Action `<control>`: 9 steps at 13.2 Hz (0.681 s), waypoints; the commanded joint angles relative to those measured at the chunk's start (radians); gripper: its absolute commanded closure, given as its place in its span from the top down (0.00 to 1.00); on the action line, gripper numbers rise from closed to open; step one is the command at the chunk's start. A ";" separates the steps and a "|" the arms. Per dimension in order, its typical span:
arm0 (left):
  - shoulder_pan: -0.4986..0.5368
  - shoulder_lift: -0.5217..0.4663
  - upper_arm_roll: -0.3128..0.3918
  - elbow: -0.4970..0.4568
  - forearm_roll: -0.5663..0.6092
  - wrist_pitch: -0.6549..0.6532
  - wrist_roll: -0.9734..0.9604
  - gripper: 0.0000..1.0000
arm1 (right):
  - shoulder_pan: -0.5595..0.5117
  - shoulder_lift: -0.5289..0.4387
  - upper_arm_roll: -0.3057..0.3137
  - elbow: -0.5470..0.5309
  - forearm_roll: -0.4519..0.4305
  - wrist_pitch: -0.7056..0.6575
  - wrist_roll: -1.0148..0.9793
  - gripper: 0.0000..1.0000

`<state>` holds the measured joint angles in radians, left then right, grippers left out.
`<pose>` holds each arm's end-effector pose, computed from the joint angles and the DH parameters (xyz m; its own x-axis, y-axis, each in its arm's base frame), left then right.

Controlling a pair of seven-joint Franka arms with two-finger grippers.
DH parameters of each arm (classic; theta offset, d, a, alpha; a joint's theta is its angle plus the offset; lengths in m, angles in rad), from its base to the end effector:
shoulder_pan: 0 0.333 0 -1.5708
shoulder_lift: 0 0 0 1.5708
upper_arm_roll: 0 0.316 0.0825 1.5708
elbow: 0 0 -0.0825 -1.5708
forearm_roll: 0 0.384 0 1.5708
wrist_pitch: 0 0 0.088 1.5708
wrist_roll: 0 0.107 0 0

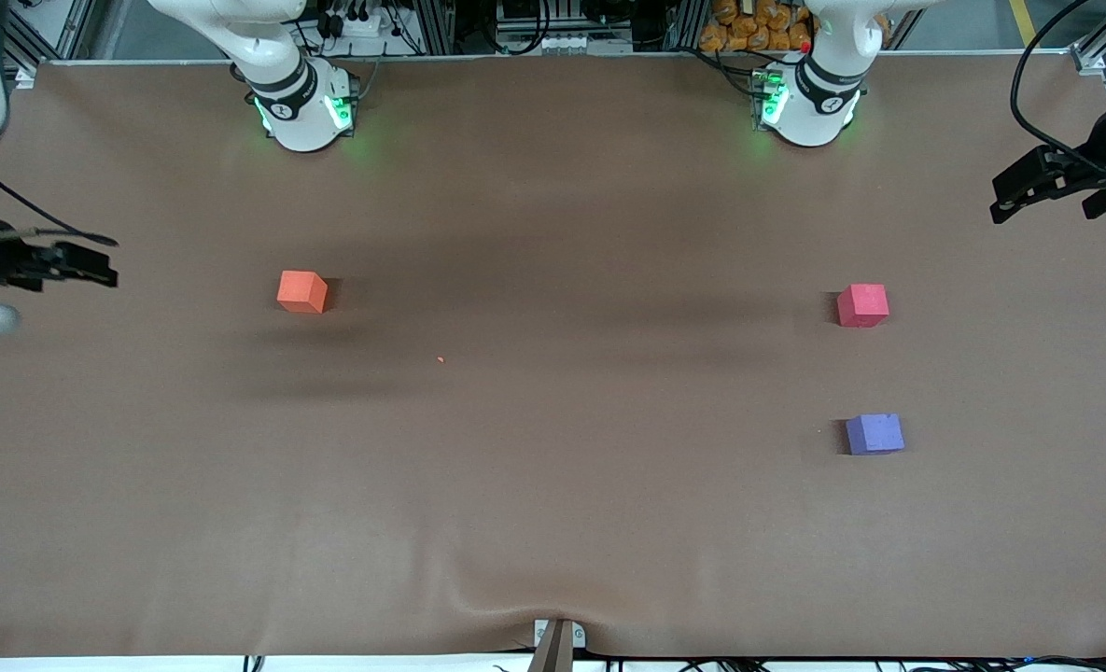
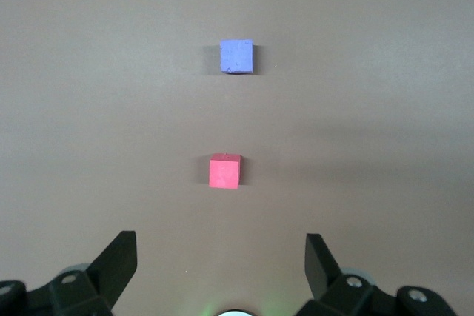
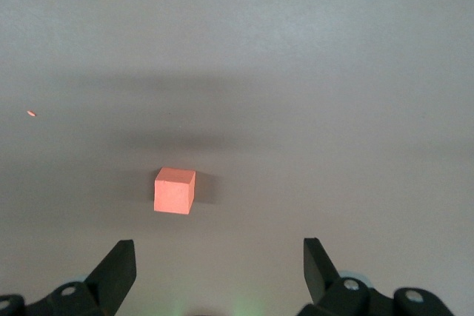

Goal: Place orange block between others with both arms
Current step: 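Move the right gripper out toward the orange cube, then lower the right gripper over the orange cube and close on it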

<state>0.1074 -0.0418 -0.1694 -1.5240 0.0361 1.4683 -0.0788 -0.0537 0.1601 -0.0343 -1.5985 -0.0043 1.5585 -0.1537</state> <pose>0.5302 -0.0310 0.6599 0.9997 0.0207 -0.0110 0.0202 -0.9988 -0.0440 0.5872 -0.0510 0.5189 0.9780 0.0667 -0.1978 0.0638 -0.9977 -0.0208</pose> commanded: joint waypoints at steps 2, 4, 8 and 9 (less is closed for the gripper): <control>0.011 0.003 -0.004 0.010 -0.010 -0.013 0.024 1.00 | 0.041 0.157 0.004 0.002 0.009 0.015 -0.021 1.00; 0.012 0.003 -0.004 0.010 -0.010 -0.013 0.024 1.00 | 0.066 0.182 0.002 -0.073 -0.002 0.063 -0.023 1.00; 0.012 0.005 -0.004 0.010 -0.010 -0.011 0.024 1.00 | 0.095 0.220 0.004 -0.299 0.004 0.222 -0.018 1.00; 0.012 0.005 -0.004 0.010 -0.010 -0.011 0.024 1.00 | 0.095 0.237 0.005 -0.329 0.009 0.235 -0.018 1.00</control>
<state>0.1079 -0.0384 -0.1683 -1.5248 0.0361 1.4683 -0.0788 0.0389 0.3912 -0.0279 -1.8396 -0.0040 1.7453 -0.1582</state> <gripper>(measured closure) 0.000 0.000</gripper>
